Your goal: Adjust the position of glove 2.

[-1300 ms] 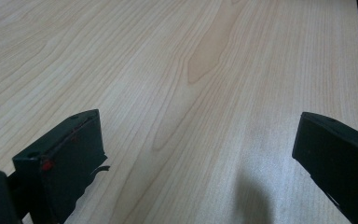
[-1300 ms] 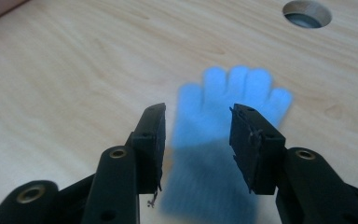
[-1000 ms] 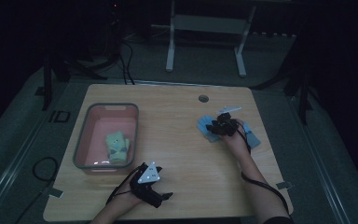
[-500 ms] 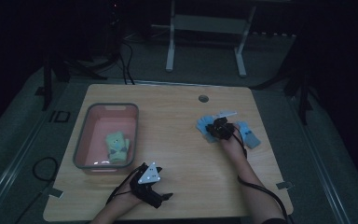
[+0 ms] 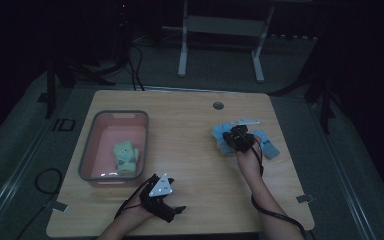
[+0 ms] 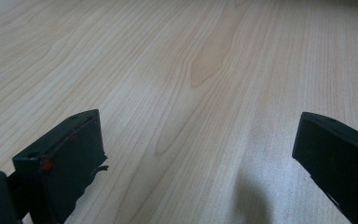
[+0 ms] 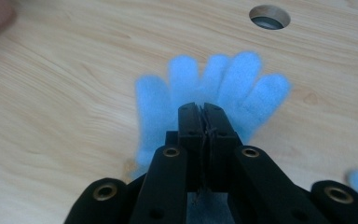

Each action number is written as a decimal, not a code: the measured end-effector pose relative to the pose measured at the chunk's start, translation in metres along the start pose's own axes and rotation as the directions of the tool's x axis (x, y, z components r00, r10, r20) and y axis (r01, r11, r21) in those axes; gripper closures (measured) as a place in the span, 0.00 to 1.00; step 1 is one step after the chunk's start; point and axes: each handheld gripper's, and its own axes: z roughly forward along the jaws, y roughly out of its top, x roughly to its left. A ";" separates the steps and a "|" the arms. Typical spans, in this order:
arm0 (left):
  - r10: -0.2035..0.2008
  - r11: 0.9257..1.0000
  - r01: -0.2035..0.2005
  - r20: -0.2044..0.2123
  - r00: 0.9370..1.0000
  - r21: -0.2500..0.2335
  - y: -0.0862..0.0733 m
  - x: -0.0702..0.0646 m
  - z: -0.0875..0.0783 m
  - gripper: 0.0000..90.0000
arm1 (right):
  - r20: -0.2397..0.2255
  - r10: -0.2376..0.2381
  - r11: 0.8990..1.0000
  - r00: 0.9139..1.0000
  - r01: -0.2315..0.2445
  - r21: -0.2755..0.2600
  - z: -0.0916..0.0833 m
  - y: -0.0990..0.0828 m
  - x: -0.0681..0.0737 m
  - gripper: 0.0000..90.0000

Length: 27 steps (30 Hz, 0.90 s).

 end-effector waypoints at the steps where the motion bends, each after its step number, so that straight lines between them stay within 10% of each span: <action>1: 0.001 1.000 -0.001 -0.001 1.000 0.001 0.000 0.000 0.000 0.03 | 0.008 0.004 1.000 1.000 -0.004 0.003 -0.005 0.000 0.004 0.97; 16: 0.016 1.000 -0.016 -0.009 1.000 -0.007 0.004 -0.001 0.001 0.03 | 0.004 0.061 0.998 0.998 -0.061 -0.013 -0.052 -0.027 0.057 0.97; 27: 0.022 1.000 -0.022 -0.002 1.000 -0.003 0.004 -0.002 0.002 0.03 | -0.019 0.079 0.997 0.997 -0.079 0.014 -0.033 -0.051 0.085 0.97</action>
